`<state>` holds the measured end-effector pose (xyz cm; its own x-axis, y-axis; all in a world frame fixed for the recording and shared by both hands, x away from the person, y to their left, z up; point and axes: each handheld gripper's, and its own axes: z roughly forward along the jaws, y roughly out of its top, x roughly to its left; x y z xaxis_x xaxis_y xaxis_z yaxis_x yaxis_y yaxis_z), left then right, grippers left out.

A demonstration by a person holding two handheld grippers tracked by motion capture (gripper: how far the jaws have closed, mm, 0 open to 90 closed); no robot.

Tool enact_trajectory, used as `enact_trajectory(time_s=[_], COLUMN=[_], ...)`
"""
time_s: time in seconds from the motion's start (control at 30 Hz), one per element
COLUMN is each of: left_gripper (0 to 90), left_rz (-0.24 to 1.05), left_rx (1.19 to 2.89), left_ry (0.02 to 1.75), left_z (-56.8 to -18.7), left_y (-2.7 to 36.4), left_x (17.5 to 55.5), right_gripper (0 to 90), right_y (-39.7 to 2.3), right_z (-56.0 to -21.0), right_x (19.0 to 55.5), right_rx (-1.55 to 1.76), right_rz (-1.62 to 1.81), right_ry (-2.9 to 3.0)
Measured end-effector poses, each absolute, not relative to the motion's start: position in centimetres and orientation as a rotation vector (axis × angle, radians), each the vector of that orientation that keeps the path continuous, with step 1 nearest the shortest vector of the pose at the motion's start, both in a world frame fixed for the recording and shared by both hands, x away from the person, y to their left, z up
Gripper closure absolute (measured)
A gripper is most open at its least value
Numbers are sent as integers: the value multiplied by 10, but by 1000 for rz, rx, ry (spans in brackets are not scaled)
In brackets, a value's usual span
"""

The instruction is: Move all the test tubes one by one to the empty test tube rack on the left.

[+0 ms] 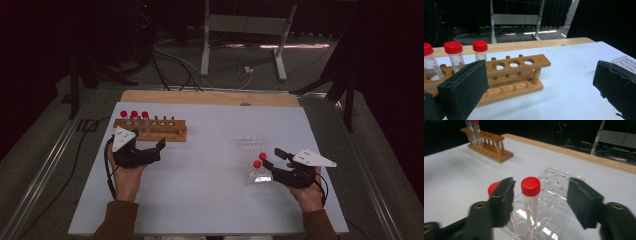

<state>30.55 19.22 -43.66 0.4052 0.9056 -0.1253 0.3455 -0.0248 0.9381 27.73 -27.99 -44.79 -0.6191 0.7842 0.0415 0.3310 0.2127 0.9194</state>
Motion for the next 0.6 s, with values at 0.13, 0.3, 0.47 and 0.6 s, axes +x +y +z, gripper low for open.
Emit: enact_trajectory(time_s=[0.13,0.3,0.47,0.6], left_gripper=[6,6,6,6], left_rz=[651,643,637,636], left_rx=[1607,1598,1606,1605], left_ry=[1125,1115,1104,1100], left_z=[-436,-435,-435,-434], left_y=[189,186,182,182], left_x=[302,301,299,298], right_gripper=[507,575,626,645], right_y=[-277,-273,-269,-267], right_z=[-454,-460,-464,-468], right_x=[280,283,286,288], right_rx=[1023,1016,1011,1020], right_rz=[1371,1361,1350,1338], right_ry=[2091,2112,2115,2128])
